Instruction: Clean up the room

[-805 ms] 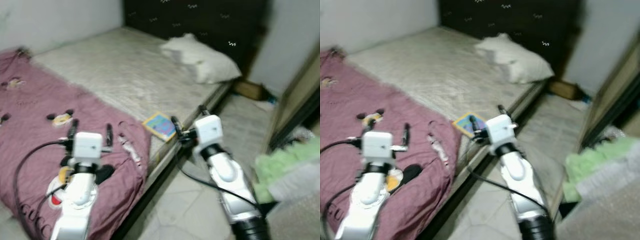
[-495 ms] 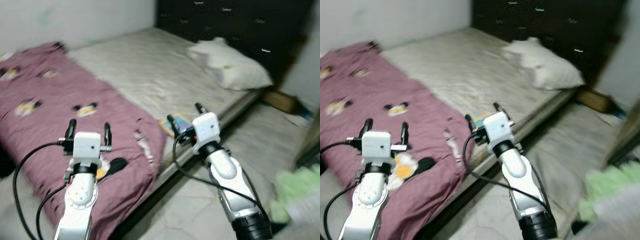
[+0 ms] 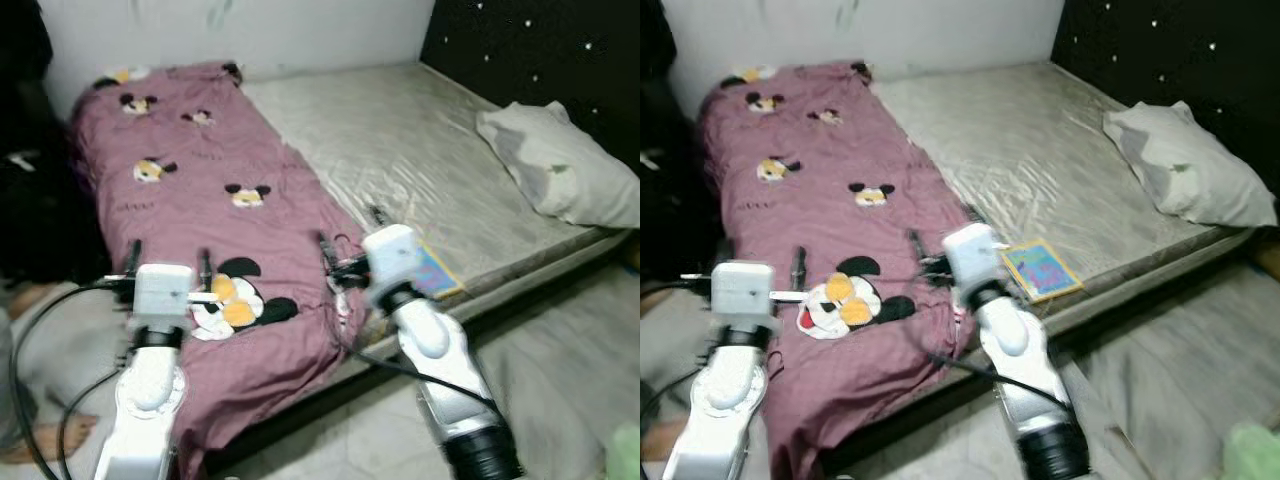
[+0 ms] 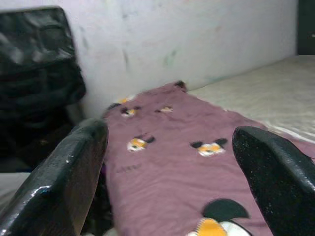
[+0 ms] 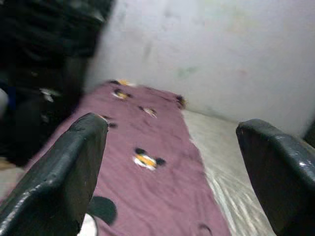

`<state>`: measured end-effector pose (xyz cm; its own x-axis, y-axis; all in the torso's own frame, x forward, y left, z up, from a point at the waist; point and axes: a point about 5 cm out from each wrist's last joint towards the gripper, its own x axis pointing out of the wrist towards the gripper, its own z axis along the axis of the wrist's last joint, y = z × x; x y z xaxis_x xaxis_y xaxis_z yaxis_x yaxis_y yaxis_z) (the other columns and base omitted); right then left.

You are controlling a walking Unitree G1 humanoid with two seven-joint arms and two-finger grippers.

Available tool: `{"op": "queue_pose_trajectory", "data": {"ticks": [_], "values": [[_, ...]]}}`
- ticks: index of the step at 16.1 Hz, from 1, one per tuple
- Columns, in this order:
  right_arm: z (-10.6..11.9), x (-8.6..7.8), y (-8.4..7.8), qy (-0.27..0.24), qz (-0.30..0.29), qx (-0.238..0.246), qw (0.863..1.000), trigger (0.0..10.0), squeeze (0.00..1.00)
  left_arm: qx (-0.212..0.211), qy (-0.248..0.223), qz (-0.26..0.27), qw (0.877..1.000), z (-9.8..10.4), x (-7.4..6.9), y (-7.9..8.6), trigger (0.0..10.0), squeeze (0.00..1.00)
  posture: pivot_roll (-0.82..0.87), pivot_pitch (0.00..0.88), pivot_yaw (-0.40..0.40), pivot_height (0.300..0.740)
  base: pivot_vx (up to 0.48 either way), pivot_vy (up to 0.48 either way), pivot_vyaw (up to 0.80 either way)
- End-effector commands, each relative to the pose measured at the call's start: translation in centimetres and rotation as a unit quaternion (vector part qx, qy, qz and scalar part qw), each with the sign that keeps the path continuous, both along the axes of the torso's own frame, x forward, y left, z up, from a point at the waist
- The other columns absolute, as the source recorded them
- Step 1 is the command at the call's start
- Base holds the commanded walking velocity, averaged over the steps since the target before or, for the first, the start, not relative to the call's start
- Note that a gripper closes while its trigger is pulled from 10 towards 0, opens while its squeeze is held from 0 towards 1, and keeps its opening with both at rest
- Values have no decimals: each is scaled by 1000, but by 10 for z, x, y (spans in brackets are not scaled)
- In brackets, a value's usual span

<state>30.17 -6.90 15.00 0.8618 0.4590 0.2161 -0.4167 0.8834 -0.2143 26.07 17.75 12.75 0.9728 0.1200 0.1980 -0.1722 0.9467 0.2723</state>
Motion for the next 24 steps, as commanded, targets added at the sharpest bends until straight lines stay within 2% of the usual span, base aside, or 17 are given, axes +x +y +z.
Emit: {"op": "queue_pose_trajectory", "data": {"ticks": [1,15,21,24], "values": [[1,3,-11,-2,-14,-5,1000,10000,0,-1,1,-12,1000,0,0,-7,10000,0,-26,49,-93,740,0,0,800],[2,6,-12,-4,-18,0,1000,10000,0,-11,0,-33,999,2,4,-12,10000,0,-26,48,-84,740,0,0,800],[1,7,-13,0,-23,14,1000,10000,0,-7,-9,-60,998,5,4,-15,10000,0,-18,46,-81,740,0,0,0],[1,7,-11,2,-21,19,1000,10000,0,-5,-10,-65,998,6,3,-14,10000,0,-14,45,-79,740,273,0,0]]}}
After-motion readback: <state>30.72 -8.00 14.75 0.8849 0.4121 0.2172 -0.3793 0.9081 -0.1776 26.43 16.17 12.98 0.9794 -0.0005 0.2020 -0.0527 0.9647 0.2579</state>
